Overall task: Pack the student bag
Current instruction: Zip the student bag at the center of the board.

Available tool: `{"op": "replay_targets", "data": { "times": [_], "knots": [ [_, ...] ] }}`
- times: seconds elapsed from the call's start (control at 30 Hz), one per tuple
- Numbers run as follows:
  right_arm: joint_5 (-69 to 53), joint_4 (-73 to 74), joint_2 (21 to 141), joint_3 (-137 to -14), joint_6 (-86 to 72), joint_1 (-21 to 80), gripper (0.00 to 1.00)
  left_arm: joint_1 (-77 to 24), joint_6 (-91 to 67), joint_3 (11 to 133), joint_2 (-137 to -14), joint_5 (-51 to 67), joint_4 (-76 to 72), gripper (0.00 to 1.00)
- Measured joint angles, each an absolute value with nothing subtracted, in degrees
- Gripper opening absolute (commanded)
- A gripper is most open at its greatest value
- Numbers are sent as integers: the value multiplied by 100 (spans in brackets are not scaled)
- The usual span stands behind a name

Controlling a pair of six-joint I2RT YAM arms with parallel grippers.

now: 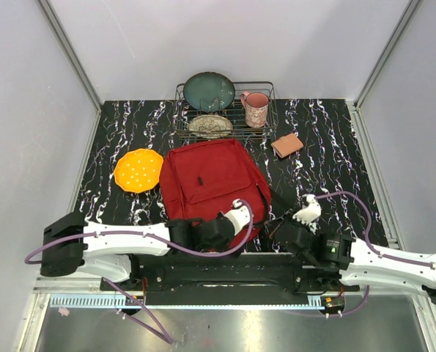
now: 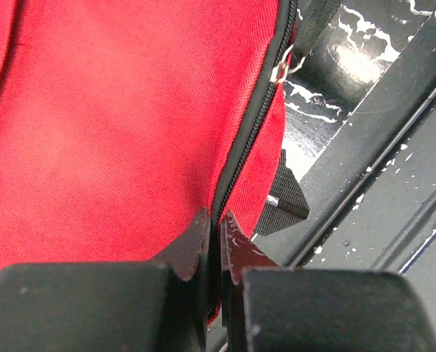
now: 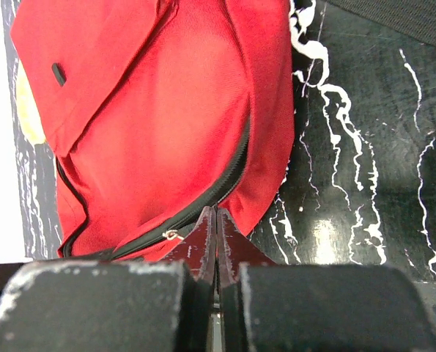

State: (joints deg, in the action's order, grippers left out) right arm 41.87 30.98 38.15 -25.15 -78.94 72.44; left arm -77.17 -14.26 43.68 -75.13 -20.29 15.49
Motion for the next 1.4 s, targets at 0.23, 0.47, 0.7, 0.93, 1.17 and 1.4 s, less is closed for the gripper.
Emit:
{"op": "replay_targets", "data": {
  "times": [0.23, 0.47, 0.7, 0.93, 1.17, 1.4],
  "knots": [
    [4414, 3415, 3649, -2515, -8119, 7161, 0, -7719, -1859, 3844, -6663, -2141, 1555, 0],
    [4462, 3498, 3771, -2685, -7773, 6418, 0, -7723, -2196, 3540, -6147, -2150, 1597, 0],
    [3994, 2930, 3927, -2921, -6722, 5605, 0, -7865, -2427, 3400, -6069, -2176, 1361, 0],
    [3208, 2060, 4812, -3096, -5671, 4766, 0, -8425, -2646, 3365, -6086, -2606, 1269, 0],
    [2539, 1435, 5669, -3332, -4960, 4340, 0, -9004, -3035, 3286, -6088, -3242, 1317, 36],
    [2281, 1175, 5535, -3398, -4593, 4152, 0, -9196, -3297, 3291, -6075, -3573, 1712, 99]
  ]
}}
